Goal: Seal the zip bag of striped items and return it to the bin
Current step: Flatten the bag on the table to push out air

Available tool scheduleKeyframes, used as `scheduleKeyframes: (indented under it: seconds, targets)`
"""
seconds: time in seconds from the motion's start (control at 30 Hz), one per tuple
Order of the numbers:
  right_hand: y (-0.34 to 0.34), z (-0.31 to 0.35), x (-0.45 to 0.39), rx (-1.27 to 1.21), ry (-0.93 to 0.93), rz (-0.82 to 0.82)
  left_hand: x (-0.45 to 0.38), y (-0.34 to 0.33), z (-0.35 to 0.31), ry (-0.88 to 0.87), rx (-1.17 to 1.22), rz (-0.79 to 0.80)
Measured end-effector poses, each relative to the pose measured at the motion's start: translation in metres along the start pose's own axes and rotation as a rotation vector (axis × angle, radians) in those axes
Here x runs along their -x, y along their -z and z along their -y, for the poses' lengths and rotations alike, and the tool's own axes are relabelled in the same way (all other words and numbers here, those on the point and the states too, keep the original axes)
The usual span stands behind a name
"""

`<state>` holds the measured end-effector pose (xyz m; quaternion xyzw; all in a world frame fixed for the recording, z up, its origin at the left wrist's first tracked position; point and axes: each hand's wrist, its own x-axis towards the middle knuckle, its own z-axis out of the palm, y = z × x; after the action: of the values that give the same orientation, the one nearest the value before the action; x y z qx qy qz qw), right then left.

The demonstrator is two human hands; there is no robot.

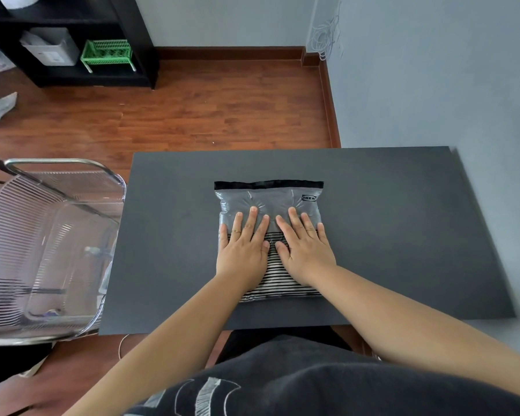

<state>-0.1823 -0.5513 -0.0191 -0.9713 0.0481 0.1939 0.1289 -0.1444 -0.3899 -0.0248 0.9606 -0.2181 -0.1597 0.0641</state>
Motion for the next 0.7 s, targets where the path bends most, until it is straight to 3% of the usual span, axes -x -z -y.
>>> scheduleKeyframes:
  seconds: [0.2, 0.47, 0.6, 0.7]
  targets:
    - [0.007, -0.005, -0.002, -0.059, -0.032, 0.085, -0.002, 0.003, 0.005, 0.009, 0.044, 0.037]
    - [0.028, -0.043, -0.007, -0.098, -0.220, 0.148, 0.000, 0.011, 0.047, 0.191, 0.178, 0.125]
    - [0.046, -0.042, -0.018, -0.171, -0.339, 0.020, -0.009, 0.028, 0.063, 0.316, 0.226, 0.031]
    - [0.067, -0.029, -0.039, -0.216, -0.251, -0.130, -0.035, 0.052, 0.056, 0.188, 0.184, -0.117]
